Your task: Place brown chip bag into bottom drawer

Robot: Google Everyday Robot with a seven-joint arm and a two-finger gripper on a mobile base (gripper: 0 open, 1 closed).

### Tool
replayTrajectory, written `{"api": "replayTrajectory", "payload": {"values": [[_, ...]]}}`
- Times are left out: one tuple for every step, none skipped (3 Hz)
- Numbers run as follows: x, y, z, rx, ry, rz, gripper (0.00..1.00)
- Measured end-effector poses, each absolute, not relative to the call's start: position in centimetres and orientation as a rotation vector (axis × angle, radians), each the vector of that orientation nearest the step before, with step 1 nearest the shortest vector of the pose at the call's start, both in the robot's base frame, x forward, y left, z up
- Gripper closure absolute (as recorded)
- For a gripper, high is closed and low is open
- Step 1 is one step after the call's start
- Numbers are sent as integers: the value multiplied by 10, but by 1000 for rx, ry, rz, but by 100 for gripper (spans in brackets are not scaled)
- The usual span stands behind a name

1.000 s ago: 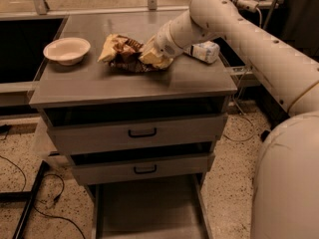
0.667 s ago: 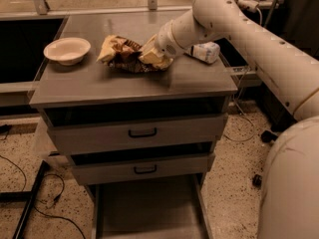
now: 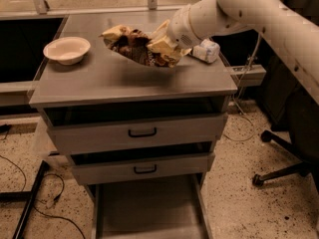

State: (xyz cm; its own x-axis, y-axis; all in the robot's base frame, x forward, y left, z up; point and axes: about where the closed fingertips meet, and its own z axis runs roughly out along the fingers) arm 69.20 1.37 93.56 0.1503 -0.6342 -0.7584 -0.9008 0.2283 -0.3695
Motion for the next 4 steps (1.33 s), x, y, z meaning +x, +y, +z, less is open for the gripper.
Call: {"api": "replayTrajectory", "payload": {"values": [[657, -16, 963, -1476, 1539, 282, 100], [620, -46, 959, -1473, 1558, 252, 100], [580, -72, 942, -1451, 1606, 250, 100], [538, -79, 926, -1474, 1637, 249, 100]]}}
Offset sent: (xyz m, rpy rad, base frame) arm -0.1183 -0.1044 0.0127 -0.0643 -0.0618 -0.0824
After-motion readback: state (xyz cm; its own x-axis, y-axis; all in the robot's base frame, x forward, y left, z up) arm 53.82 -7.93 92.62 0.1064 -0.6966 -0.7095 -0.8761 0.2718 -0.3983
